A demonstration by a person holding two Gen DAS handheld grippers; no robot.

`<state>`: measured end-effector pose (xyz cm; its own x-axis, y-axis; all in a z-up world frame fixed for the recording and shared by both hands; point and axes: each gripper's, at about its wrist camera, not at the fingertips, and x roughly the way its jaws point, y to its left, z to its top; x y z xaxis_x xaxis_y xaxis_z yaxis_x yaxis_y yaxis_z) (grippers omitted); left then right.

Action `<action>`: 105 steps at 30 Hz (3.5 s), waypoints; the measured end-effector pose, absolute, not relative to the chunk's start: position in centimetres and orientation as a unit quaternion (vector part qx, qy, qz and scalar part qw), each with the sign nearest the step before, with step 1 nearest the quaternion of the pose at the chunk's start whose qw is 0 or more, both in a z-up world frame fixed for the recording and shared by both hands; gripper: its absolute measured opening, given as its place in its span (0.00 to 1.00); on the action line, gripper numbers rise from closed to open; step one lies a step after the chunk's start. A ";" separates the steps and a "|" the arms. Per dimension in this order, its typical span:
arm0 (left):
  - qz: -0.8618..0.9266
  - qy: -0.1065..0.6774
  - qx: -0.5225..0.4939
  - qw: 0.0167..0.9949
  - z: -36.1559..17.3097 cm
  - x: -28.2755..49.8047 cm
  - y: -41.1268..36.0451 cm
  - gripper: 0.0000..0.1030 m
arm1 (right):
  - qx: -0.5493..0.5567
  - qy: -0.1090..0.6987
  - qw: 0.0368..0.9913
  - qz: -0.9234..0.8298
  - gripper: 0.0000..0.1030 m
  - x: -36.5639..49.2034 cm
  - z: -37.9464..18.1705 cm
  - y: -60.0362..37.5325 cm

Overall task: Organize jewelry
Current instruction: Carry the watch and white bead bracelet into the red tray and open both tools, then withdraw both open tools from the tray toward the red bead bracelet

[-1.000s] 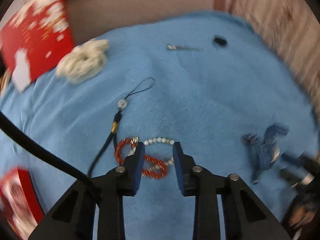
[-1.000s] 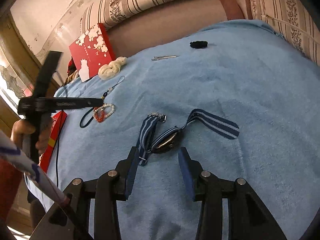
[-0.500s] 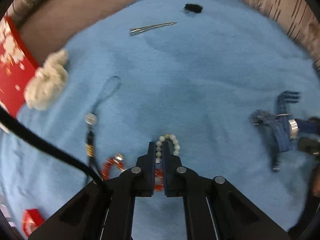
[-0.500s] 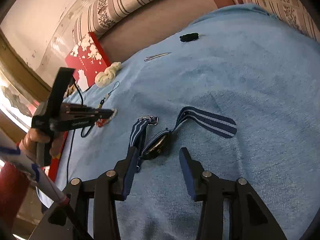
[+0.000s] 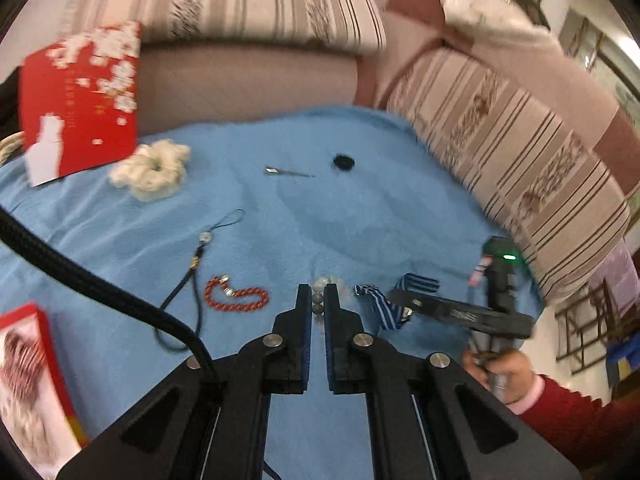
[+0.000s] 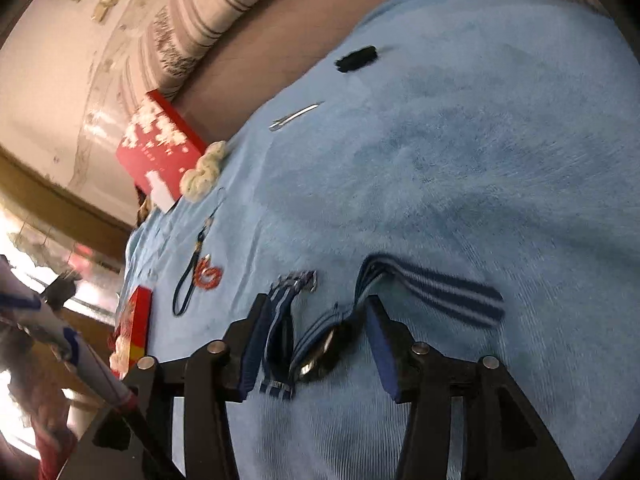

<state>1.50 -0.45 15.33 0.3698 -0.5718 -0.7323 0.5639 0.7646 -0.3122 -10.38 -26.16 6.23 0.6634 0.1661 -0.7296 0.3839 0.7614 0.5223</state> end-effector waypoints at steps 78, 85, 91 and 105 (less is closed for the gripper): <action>0.218 0.353 -0.229 0.881 9.5 -4.7 42.2 0.37 | -0.058 0.518 0.817 0.247 0.39 5.8 9.1 22.7; 0.236 0.342 -0.240 0.878 8.6 -5.4 43.3 0.37 | -0.113 0.559 0.789 0.228 0.25 9.3 3.2 28.0; 0.242 0.343 -0.240 0.875 8.5 -5.1 43.5 0.37 | -0.116 0.550 0.802 0.203 0.25 13.5 1.8 29.7; 0.204 0.342 -0.215 0.891 10.2 -4.3 39.6 0.37 | -0.009 0.486 0.868 0.103 0.40 6.0 10.3 13.4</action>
